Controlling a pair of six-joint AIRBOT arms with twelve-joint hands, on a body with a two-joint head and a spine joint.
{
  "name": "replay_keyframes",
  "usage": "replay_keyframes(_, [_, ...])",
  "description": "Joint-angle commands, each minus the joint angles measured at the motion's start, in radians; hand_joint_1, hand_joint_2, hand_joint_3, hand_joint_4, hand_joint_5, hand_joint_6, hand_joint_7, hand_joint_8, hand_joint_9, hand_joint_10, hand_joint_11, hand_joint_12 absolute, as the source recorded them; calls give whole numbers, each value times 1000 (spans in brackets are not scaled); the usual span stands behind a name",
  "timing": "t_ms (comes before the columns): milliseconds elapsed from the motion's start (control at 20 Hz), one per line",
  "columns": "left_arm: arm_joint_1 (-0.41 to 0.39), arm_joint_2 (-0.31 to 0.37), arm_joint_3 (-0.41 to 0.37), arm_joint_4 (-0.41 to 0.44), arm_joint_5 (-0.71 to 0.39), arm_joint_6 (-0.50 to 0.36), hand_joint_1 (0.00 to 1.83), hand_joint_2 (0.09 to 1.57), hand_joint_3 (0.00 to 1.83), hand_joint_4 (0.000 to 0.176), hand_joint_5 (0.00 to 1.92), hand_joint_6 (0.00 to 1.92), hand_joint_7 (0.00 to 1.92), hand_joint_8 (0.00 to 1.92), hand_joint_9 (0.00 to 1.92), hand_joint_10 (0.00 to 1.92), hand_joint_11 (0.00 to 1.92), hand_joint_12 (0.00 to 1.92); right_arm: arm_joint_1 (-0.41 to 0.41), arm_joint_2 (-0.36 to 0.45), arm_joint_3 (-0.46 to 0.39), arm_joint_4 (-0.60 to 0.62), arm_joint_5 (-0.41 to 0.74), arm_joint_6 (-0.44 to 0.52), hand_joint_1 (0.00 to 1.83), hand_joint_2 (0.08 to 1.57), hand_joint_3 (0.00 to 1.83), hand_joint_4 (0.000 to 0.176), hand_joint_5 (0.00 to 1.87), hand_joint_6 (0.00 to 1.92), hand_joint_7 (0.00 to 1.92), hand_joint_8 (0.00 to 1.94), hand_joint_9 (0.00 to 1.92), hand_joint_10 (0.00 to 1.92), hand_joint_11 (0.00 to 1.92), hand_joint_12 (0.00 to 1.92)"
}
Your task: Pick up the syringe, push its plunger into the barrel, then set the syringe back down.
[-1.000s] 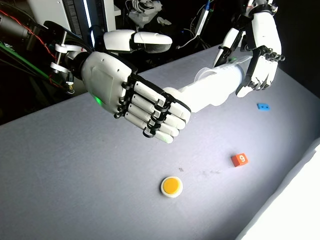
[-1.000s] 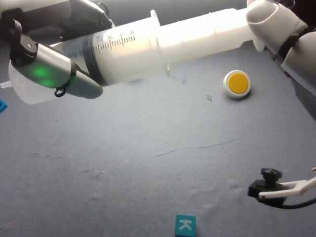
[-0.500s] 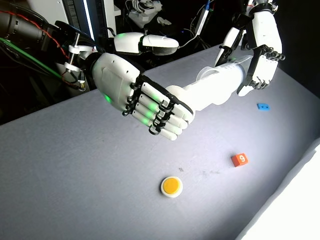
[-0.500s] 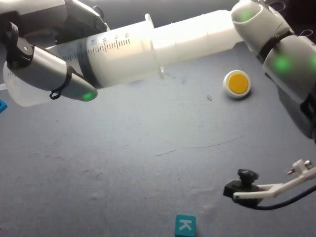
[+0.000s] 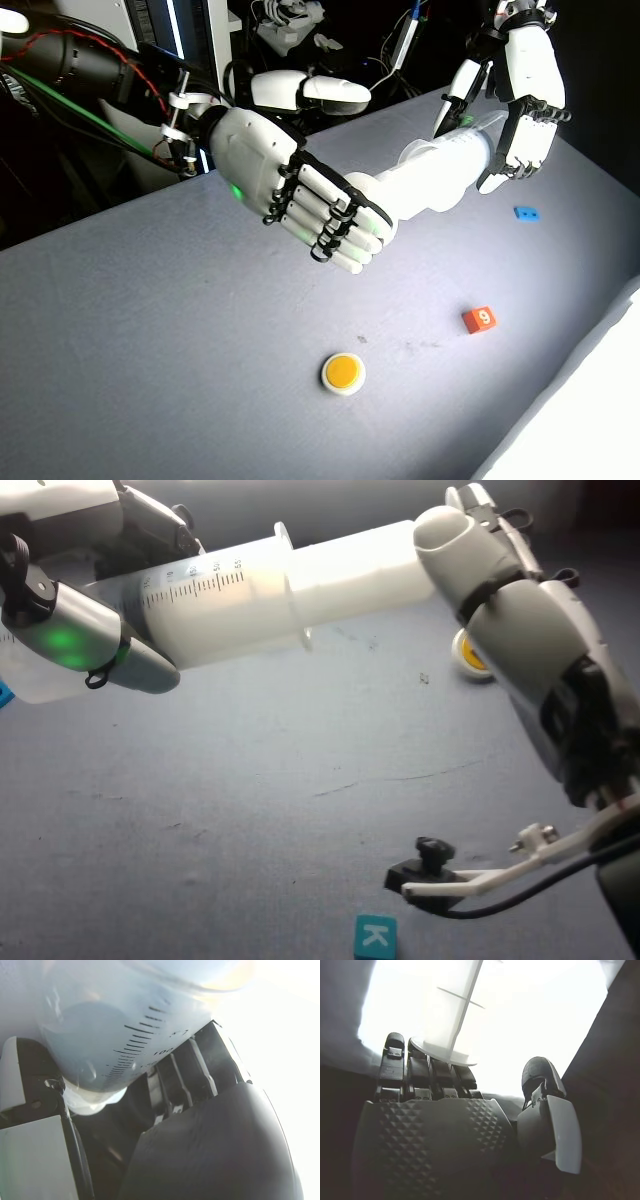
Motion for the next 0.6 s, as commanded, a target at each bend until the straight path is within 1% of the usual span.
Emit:
replay_keyframes(0, [-21,-8,-10,-37,-142,-35,1375,1111,3,0,870,1208,1036,861,924,1142,797,1307,16,-25,-12,-184,-52,-3,0,1175,0,0,0,0,0,0,0,0,0,0])
replay_keyframes(50, [-21,-8,-10,-37,-142,-35,1374,1114,1,0,868,1238,1041,846,913,1135,809,1307,17,-41,-8,-184,-60,-6,0,1171,0,0,0,0,0,0,0,0,0,0])
replay_keyframes(100, [-21,-8,-11,-37,-142,-35,1372,1117,0,0,863,1263,1042,791,913,1155,802,1291,17,-52,-5,-183,-65,-7,0,1175,0,0,0,0,0,0,0,0,0,0])
replay_keyframes(150, [-22,-8,-13,-37,-142,-35,1376,1107,0,0,879,1211,1066,750,937,1151,809,1288,16,-70,-2,-183,-72,-9,0,1176,0,0,0,0,0,0,0,0,0,0])
replay_keyframes(200, [-22,-8,-14,-37,-142,-35,1376,1107,1,0,882,1221,1058,787,929,1130,808,1296,16,-80,0,-183,-75,-9,0,1177,0,0,0,0,0,0,0,0,0,0])
replay_keyframes(300, [-22,-8,-16,-37,-142,-35,1378,1102,0,0,888,1185,1068,793,941,1127,804,1310,21,-109,9,-183,-80,-13,0,1174,0,0,0,0,0,0,0,0,0,0])
replay_keyframes(350, [-22,-8,-18,-37,-140,-35,1381,1100,0,0,884,1166,1068,861,944,1095,803,1302,25,-125,15,-183,-90,-24,0,1175,0,0,0,0,0,0,0,0,0,0])
replay_keyframes(400, [-22,-8,-18,-37,-139,-35,1381,1100,0,0,868,1174,1059,869,967,1079,823,1274,28,-135,18,-183,-96,-26,0,1171,0,0,0,0,0,0,0,0,0,0])
replay_keyframes(450, [-22,-8,-18,-37,-139,-35,1381,1100,0,0,868,1174,1059,869,967,1079,823,1274,30,-147,23,-183,-101,-26,0,1171,0,0,0,0,0,0,0,0,0,0])
replay_keyframes(500, [-22,-8,-18,-37,-138,-35,1378,1103,1,0,881,1176,1066,816,936,1143,807,1321,33,-165,30,-183,-105,-26,0,1177,0,0,0,0,0,0,0,0,0,0])
replay_keyframes(550, [-22,-8,-19,-37,-137,-35,1379,1102,0,0,891,1164,1071,791,937,1150,805,1330,36,-182,39,-183,-110,-25,0,1177,0,0,0,0,0,0,0,0,0,0])
